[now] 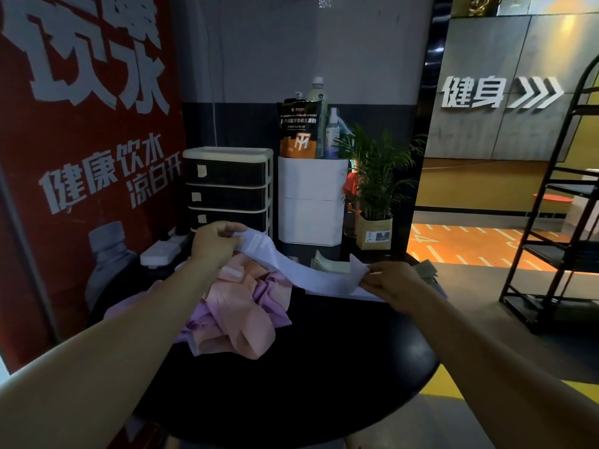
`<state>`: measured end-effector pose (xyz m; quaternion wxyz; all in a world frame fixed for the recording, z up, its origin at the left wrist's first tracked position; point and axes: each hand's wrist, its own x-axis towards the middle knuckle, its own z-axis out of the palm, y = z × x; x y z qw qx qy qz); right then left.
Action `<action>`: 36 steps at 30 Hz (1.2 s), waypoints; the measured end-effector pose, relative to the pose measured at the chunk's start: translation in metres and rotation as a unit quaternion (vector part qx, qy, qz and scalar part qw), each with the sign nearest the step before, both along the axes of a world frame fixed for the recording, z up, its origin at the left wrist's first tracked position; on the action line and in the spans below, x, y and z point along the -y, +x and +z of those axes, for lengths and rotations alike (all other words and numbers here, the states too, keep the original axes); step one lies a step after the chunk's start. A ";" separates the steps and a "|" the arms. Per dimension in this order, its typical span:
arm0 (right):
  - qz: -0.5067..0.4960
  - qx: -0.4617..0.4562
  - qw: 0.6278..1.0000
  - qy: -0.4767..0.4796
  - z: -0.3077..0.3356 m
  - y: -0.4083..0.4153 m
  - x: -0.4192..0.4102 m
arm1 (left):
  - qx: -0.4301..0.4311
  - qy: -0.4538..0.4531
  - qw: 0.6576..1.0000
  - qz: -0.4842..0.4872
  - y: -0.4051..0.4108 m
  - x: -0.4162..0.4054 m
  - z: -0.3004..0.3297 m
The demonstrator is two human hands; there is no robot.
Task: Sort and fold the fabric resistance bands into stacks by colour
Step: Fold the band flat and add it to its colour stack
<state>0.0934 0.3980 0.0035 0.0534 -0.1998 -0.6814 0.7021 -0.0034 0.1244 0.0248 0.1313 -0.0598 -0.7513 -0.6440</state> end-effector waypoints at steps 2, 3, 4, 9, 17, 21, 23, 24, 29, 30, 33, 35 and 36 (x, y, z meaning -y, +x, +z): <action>0.040 0.021 0.999 0.026 -0.003 0.005 -0.002 | -0.006 -0.003 1.000 -0.007 0.003 0.000 0.001; 0.047 0.031 0.997 0.057 -0.004 0.006 -0.002 | -0.011 -0.008 1.000 -0.018 0.004 -0.001 0.002; 0.046 0.038 0.994 0.092 -0.003 0.007 -0.001 | -0.017 -0.018 0.999 -0.032 0.005 -0.002 0.003; 0.037 -0.002 0.991 0.129 0.020 0.003 0.009 | -0.042 -0.080 0.993 -0.080 0.014 -0.015 0.016; 0.087 -0.151 0.958 0.226 0.070 -0.008 0.046 | -0.081 -0.083 0.984 -0.134 0.027 -0.041 0.057; 0.101 -0.211 0.941 0.244 0.092 -0.010 0.056 | -0.110 -0.101 0.971 -0.185 0.040 -0.052 0.085; 0.104 -0.241 0.932 0.249 0.101 -0.009 0.060 | -0.132 -0.125 0.961 -0.208 0.048 -0.057 0.096; 0.101 -0.253 0.928 0.254 0.105 -0.008 0.061 | -0.140 -0.134 0.958 -0.213 0.051 -0.059 0.100; 0.068 -0.265 0.927 0.255 0.117 -0.006 0.056 | -0.168 -0.151 0.953 -0.204 0.060 -0.069 0.110; 0.065 -0.262 0.929 0.253 0.117 -0.006 0.053 | -0.176 -0.165 0.949 -0.202 0.060 -0.071 0.111; 0.048 -0.259 0.933 0.247 0.118 -0.004 0.047 | -0.197 -0.222 0.936 -0.190 0.061 -0.077 0.113; 0.039 -0.262 0.931 0.251 0.120 -0.002 0.043 | -0.192 -0.227 0.937 -0.182 0.060 -0.081 0.113; 0.042 -0.266 0.929 0.256 0.121 0.000 0.041 | -0.188 -0.218 0.940 -0.183 0.059 -0.084 0.113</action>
